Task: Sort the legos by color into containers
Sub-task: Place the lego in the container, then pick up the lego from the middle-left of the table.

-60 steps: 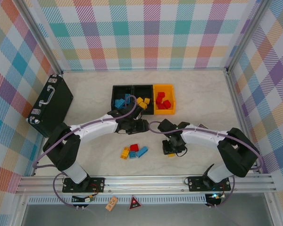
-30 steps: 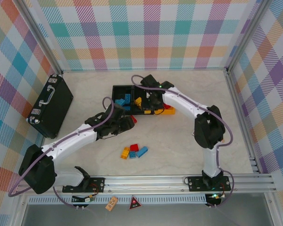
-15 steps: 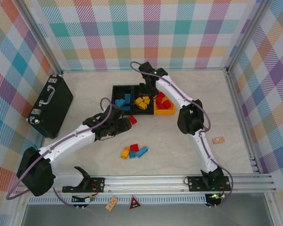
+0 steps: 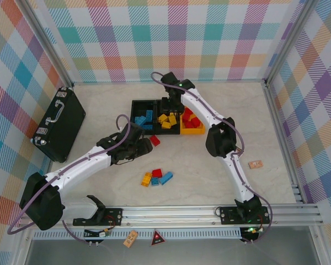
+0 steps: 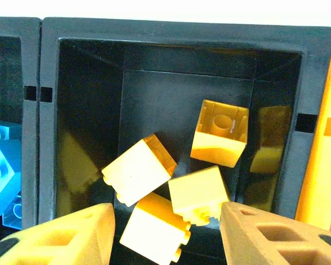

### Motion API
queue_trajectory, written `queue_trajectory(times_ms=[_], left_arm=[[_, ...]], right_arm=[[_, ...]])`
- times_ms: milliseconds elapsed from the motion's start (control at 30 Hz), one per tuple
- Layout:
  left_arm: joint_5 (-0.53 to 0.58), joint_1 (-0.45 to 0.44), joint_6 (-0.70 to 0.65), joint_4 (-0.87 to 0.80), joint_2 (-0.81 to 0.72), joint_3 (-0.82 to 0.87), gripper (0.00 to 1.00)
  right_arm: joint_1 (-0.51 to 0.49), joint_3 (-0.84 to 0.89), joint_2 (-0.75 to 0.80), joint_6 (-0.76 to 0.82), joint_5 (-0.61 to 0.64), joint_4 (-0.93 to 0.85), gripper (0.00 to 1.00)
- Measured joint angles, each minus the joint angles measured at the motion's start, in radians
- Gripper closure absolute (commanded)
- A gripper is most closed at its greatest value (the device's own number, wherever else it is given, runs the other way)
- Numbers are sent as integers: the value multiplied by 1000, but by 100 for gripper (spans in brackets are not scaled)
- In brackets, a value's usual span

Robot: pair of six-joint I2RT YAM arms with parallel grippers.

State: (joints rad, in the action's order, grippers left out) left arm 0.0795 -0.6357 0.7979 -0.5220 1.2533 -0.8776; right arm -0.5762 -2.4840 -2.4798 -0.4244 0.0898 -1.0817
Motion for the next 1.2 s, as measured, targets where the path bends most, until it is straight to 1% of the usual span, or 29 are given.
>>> queue_trajectory(times_ms=[67, 167, 267, 367, 433, 533, 633, 767, 833, 933, 1200], left_arm=[[13, 3, 3, -1, 0, 0, 37], [32, 11, 13, -6, 0, -1, 35], [50, 30, 24, -22, 4, -7, 34], [65, 66, 32, -56, 22, -26, 33], [72, 102, 32, -77, 41, -39, 32], [76, 159, 24, -102, 71, -53, 32], [77, 205, 9, -121, 111, -73, 30], [72, 242, -28, -135, 176, -108, 27], [72, 256, -45, -138, 213, -123, 26], [72, 268, -69, -140, 263, -136, 26], [101, 291, -124, -153, 392, -186, 27]], right_arm=[[-1, 57, 43, 0, -2, 13, 48], [-3, 186, 153, 0, -8, 48, 48], [-6, 340, 297, 0, -31, 104, 48], [-7, 510, 455, -2, -64, 170, 47], [-8, 633, 557, -5, -97, 219, 47], [-9, 796, 671, -5, -159, 283, 47], [-13, 935, 741, -5, -232, 335, 47], [-28, 1100, 806, -8, -332, 408, 46], [-42, 1160, 832, -9, -368, 431, 46], [-63, 1207, 859, -13, -398, 460, 46], [-82, 1243, 907, -33, -424, 491, 46]])
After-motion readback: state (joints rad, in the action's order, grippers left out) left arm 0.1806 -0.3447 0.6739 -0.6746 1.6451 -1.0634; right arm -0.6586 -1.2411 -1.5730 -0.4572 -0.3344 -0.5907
